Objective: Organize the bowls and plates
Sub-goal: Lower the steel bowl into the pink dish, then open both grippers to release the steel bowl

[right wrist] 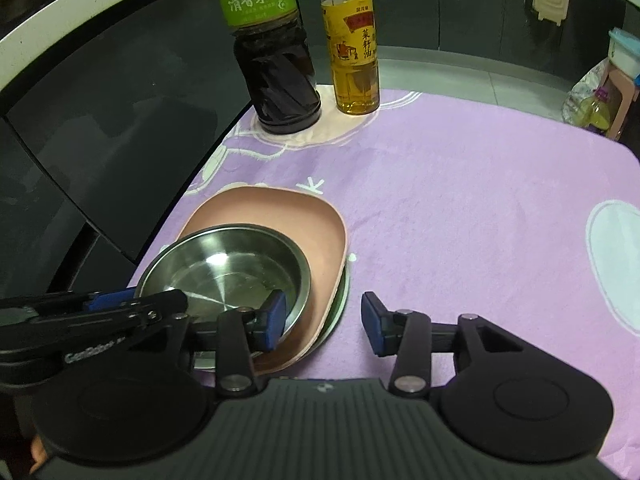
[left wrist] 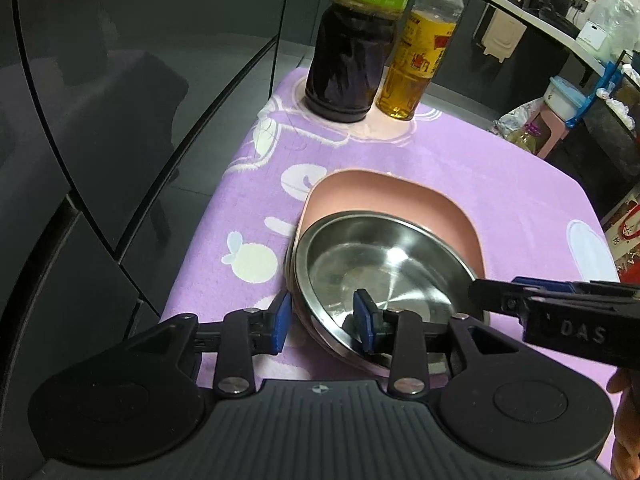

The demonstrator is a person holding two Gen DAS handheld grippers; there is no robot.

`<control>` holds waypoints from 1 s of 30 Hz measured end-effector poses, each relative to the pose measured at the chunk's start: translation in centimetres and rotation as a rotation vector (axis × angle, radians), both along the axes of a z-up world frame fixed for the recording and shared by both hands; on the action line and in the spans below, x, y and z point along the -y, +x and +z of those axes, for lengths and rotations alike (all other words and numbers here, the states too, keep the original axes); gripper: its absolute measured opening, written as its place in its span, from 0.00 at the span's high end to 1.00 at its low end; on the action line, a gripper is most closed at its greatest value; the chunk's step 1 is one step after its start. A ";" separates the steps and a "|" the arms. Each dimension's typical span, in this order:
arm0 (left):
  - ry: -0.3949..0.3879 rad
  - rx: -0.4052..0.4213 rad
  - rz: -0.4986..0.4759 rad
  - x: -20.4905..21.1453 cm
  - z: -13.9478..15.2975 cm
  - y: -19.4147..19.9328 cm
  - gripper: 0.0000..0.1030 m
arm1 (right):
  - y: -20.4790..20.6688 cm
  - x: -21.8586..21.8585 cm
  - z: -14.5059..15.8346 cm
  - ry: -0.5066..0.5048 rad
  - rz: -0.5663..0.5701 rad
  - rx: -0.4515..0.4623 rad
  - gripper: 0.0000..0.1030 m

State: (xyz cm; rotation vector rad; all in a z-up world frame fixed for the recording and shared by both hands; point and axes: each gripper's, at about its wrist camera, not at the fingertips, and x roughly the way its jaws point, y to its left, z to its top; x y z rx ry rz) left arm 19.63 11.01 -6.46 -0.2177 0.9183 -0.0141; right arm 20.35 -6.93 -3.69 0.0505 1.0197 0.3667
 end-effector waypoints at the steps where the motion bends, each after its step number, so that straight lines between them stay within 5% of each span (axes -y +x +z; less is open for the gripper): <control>1: -0.006 0.006 0.003 -0.1 -0.2 0.1 0.64 | 0.0 0.0 -0.1 0.003 0.003 -0.004 0.77; 11: -0.120 0.025 0.076 -1.7 -1.9 0.7 0.44 | 1.2 0.1 -2.1 0.064 0.007 -0.081 0.67; 14: -0.171 0.022 0.081 -2.4 -2.3 0.9 0.44 | 1.9 0.3 -2.6 0.084 -0.003 -0.108 0.65; 23: -0.130 0.088 0.031 -1.7 -2.6 1.1 0.42 | 3.1 0.4 -3.4 0.128 -0.021 -0.136 0.65; 26: -0.152 0.075 0.000 -1.5 -2.5 1.4 0.47 | 3.5 0.6 -3.6 0.157 -0.010 -0.152 0.77; 30: -0.139 0.075 0.018 -1.3 -2.4 1.0 0.48 | 3.5 0.3 -3.3 0.153 -0.003 -0.149 0.77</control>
